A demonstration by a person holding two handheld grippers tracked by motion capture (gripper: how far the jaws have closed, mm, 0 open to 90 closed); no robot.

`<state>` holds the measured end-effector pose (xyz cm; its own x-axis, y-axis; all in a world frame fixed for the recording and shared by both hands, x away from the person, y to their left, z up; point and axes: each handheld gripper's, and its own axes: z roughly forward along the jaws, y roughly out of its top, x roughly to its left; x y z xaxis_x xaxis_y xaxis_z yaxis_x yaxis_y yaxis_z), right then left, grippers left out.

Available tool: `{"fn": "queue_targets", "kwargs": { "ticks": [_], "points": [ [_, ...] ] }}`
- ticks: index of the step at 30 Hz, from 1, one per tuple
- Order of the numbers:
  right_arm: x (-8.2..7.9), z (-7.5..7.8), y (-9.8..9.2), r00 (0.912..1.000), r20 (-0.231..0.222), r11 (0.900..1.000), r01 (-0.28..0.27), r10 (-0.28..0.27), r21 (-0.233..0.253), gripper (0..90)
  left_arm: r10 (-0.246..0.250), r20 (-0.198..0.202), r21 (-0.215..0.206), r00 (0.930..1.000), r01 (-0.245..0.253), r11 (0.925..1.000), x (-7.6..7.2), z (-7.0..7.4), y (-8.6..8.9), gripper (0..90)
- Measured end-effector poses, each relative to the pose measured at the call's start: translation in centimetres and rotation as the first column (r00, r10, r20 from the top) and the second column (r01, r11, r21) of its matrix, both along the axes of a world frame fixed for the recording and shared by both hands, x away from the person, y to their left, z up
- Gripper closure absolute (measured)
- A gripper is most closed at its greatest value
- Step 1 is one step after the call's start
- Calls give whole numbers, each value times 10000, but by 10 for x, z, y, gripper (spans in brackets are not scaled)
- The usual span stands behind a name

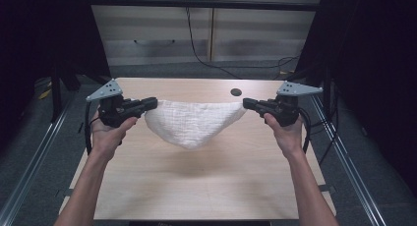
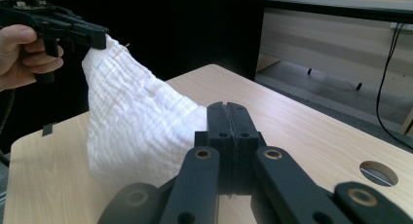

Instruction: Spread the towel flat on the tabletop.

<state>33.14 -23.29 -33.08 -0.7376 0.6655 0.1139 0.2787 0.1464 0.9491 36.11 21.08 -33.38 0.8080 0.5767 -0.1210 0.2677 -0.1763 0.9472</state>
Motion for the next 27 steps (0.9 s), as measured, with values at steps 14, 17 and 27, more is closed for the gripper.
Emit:
{"fn": "queue_targets", "kwargs": {
  "ticks": [14, 17, 27],
  "points": [
    [27, 7, -8, 9988, -223, 9990, 429, -426, 107, 900, 403, -441, -91, 9982, -408, 9991, 30, -2, -5, 846],
    [33, 9, -8, 9984, -238, 9987, 509, -507, 80, 900, 669, -434, -66, 9968, -673, 9977, 39, 1, -6, 846],
    [59, 8, -11, 9947, -536, 9961, 884, -883, 6, 900, 882, -351, 201, 9955, -875, 9960, 64, -2, -18, 836]
  ]
}}
